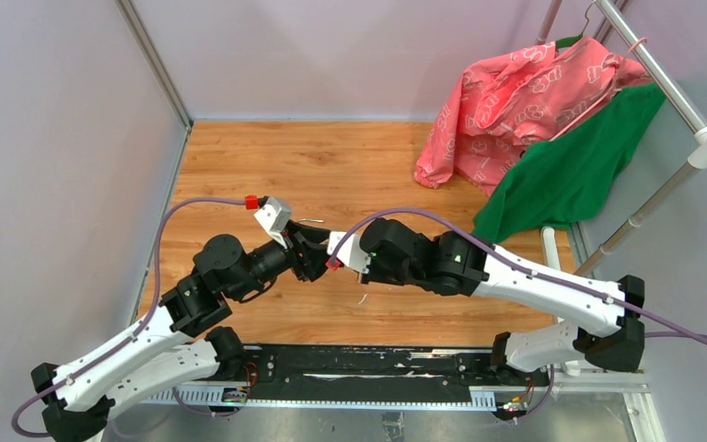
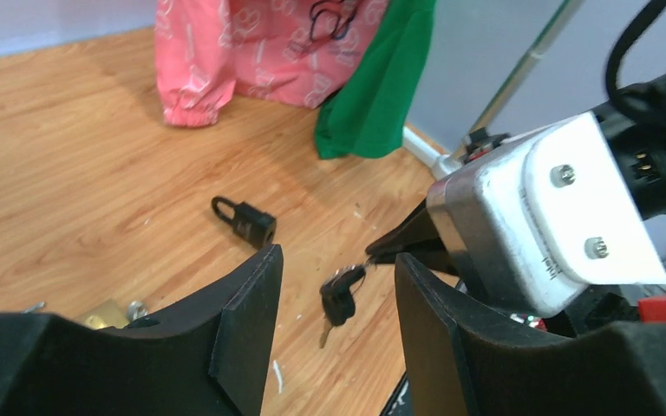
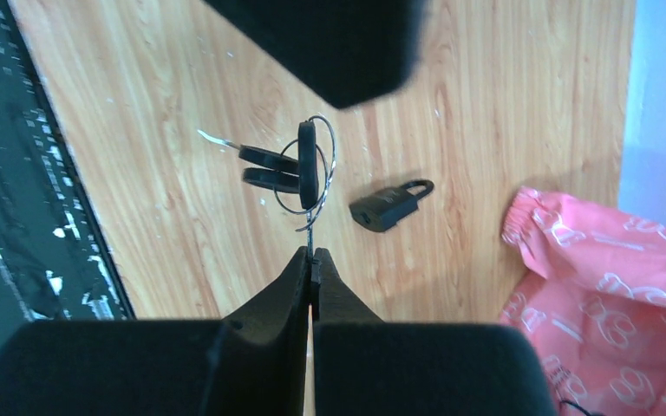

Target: Unlock with the key

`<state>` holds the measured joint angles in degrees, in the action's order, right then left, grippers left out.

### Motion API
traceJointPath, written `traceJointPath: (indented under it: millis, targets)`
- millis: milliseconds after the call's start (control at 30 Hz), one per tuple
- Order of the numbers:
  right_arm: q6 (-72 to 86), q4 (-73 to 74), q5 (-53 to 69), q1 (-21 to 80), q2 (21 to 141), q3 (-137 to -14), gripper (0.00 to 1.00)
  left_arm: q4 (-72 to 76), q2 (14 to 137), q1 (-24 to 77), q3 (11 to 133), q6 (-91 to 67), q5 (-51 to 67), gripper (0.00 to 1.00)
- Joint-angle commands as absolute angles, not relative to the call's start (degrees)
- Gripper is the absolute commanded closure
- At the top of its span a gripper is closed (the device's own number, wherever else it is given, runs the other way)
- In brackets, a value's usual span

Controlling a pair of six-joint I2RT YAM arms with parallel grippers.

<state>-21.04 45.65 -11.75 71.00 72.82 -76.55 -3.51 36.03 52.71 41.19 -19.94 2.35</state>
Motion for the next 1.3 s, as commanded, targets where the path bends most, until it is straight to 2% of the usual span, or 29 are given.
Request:
traceJointPath:
  millis: [0,200,367,500,700,967,1267]
  targets:
    - [-19.4,48.2,-20.0,69.3,75.1,-79.9,1.0,-5.0,34.9,53.0,38.0,-20.6,-2.7,0.45]
    - [-14.1,49.4,-16.4,65.0,76.9,-83.4,1.0,0.9,35.2,53.6,32.4,-20.1,-6.8,0.44]
    - [-10.5,51.6,-17.0,64.9,79.4,-87.2,1.0,4.6,39.4,58.8,32.5,-16.2,-18.1,0.39]
    - [-7.3,52.6,-16.2,64.8,80.5,-89.8,1.0,10.4,44.6,61.3,33.3,-13.3,-20.4,0.37]
    - [-4.4,53.8,-15.5,64.9,80.9,-92.0,1.0,15.5,50.7,62.7,34.6,-10.6,-23.2,0.38]
    - [-0.8,56.1,-13.2,64.9,80.9,-93.8,1.0,16.9,56.1,62.9,38.8,-9.8,-36.4,0.44]
    - [1.7,57.4,-16.2,64.1,81.1,-91.0,1.0,17.8,51.4,62.9,38.1,-14.5,-39.4,0.45]
